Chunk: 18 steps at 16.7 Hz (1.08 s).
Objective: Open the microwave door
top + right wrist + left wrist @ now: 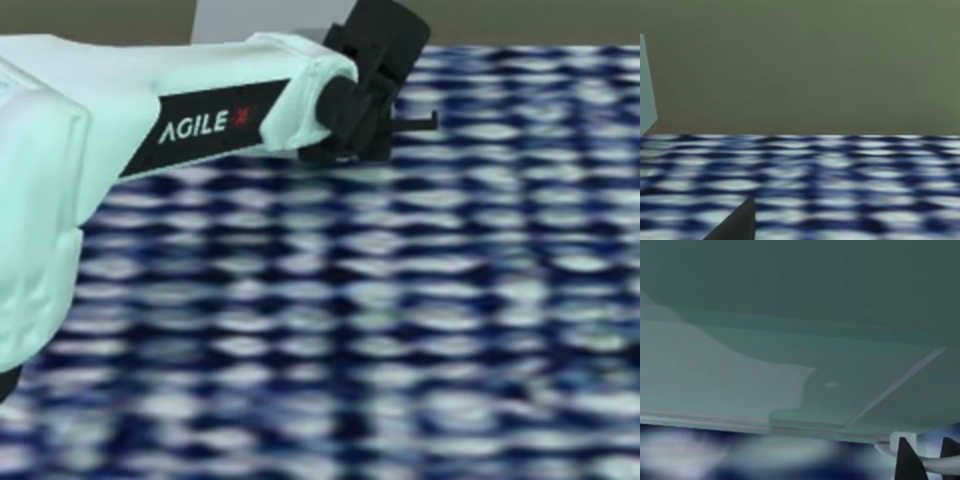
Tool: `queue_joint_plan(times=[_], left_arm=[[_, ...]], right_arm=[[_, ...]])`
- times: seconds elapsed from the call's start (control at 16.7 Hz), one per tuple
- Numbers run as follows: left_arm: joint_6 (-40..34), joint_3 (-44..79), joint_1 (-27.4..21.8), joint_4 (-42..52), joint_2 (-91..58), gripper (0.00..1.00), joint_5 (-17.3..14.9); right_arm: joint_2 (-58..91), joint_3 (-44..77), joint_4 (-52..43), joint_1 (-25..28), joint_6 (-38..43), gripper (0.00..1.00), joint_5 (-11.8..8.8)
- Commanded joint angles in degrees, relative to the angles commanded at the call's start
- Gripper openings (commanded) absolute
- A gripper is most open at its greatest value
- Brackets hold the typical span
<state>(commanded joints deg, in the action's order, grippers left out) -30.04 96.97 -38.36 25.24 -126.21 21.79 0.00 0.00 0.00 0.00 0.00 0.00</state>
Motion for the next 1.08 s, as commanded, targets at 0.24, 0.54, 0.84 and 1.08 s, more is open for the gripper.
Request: queue_joint_plan(times=[0.24, 0.54, 0.84, 1.08], left_arm=[[-0.2, 0.2, -0.5, -0.1, -0.2, 0.00, -0.4], [1.5, -2.1, 0.0, -1.9, 1.6, 0.00, -1.2], [2.3, -3.4, 0.2, -2.2, 2.0, 0.00, -1.5], [2.3, -3.4, 0.2, -2.2, 2.0, 0.00, -1.5]], right_arm=[[0.0, 0.0, 0.0, 0.0, 0.0, 1.00, 0.0], [0.0, 0.0, 0.0, 0.0, 0.0, 1.00, 0.0], [0.0, 0.0, 0.0, 0.0, 0.0, 1.00, 0.0], [0.0, 0.0, 0.0, 0.0, 0.0, 1.00, 0.0]])
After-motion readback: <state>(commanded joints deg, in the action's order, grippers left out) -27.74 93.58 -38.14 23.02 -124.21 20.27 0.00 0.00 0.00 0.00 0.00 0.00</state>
